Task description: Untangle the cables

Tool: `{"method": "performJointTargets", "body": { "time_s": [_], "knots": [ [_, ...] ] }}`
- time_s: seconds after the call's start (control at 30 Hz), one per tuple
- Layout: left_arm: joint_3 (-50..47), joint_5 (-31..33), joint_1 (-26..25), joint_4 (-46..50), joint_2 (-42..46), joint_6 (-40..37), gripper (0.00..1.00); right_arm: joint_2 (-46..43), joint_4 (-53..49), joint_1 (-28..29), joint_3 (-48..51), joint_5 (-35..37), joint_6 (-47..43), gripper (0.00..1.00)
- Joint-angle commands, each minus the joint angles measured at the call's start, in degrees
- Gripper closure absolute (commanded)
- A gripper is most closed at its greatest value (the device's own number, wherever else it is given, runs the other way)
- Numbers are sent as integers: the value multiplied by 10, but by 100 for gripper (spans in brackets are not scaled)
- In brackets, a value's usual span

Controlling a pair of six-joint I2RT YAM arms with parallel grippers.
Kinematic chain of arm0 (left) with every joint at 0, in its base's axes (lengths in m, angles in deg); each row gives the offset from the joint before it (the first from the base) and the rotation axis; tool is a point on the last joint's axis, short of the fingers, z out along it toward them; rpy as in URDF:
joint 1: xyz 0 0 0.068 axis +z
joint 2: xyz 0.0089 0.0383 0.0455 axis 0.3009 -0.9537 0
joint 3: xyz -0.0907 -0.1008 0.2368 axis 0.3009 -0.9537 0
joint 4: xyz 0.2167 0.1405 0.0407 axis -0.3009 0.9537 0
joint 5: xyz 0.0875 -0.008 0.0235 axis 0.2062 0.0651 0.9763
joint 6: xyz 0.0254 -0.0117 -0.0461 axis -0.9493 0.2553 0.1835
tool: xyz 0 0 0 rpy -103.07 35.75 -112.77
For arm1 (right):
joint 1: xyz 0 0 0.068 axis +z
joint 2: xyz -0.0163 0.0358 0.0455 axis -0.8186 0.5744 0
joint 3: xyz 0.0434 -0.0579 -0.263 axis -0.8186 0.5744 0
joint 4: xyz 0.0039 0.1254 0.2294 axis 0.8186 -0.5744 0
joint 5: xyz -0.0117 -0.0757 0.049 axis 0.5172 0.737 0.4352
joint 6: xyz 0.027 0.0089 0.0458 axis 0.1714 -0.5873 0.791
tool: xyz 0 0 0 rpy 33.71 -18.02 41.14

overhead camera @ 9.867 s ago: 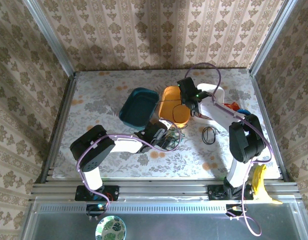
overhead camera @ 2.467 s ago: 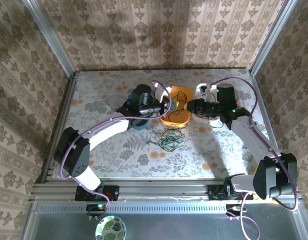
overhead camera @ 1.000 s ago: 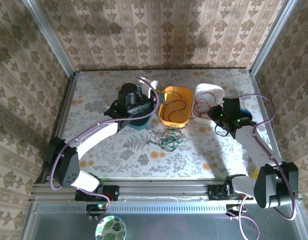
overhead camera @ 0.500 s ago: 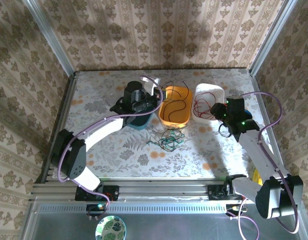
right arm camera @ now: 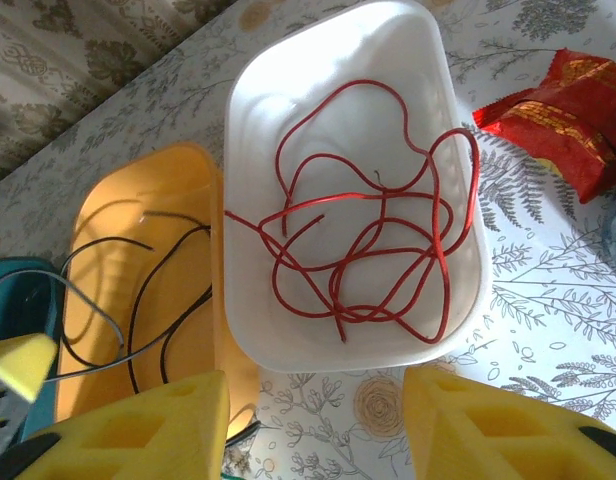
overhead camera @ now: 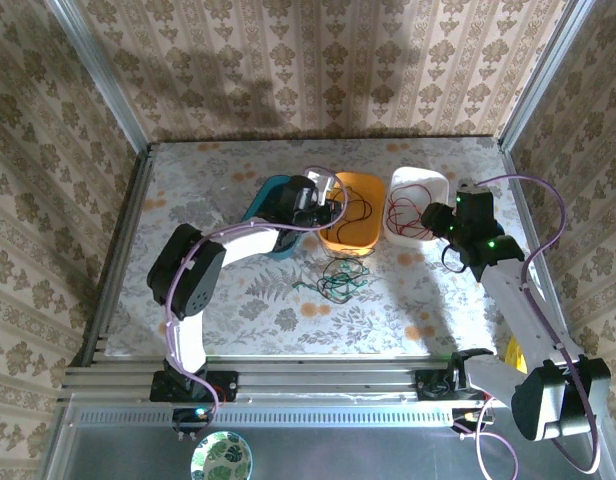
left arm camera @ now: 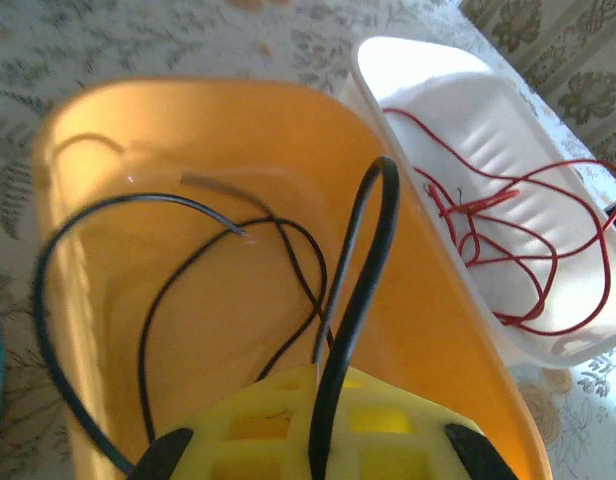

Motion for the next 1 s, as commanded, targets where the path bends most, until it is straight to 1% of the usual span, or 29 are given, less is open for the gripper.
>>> {"method": "performJointTargets", "body": {
  "time_s": [0.0, 0.1, 0.13, 0.17, 0.23, 0.27, 0.3, 0.33, 0.43, 0.5, 0.6, 0.7, 0.8, 0.83, 0.97],
  "knots": [
    [22, -21, -5, -24, 3, 19, 95, 9, -5, 3, -22, -47, -21, 49],
    [26, -61, -5, -37, 5, 12, 87, 25, 0, 13, -22, -87, -34, 50],
    [32, -80, -5, -34, 4, 12, 81, 34, -1, 20, -22, -101, -43, 50],
    [38, -97, -4, -24, 3, 10, 71, 42, -3, 29, -23, -113, -52, 50],
    [41, -116, -1, 4, 8, 1, 42, 63, -14, 50, -30, -136, -76, 50],
    [34, -119, 1, 16, 18, -5, 32, 74, -25, 65, -36, -138, -89, 50],
    [25, -117, 3, 29, 28, -13, 25, 83, -34, 78, -40, -137, -100, 50],
    [12, -112, 5, 44, 45, -26, 21, 93, -43, 92, -45, -136, -112, 50],
    [-25, -87, 2, 109, 96, -86, 17, 119, -51, 121, -47, -156, -135, 50],
    [-46, -87, -2, 153, 123, -125, 18, 136, -55, 136, -50, -173, -143, 50],
    [-66, -96, -13, 211, 145, -178, 20, 162, -58, 144, -53, -170, -129, 51],
    [-64, -92, -30, 253, 138, -226, 20, 171, -53, 125, -53, -162, -106, 51],
    [-45, -82, -48, 293, 113, -278, 21, 171, -38, 90, -48, -192, -77, 52],
    [-36, -82, -53, 305, 104, -299, 23, 168, -33, 79, -45, -202, -70, 52],
    [-13, -78, -63, 336, 82, -356, 24, 155, -36, 59, -39, -205, -64, 51]
  ]
}}
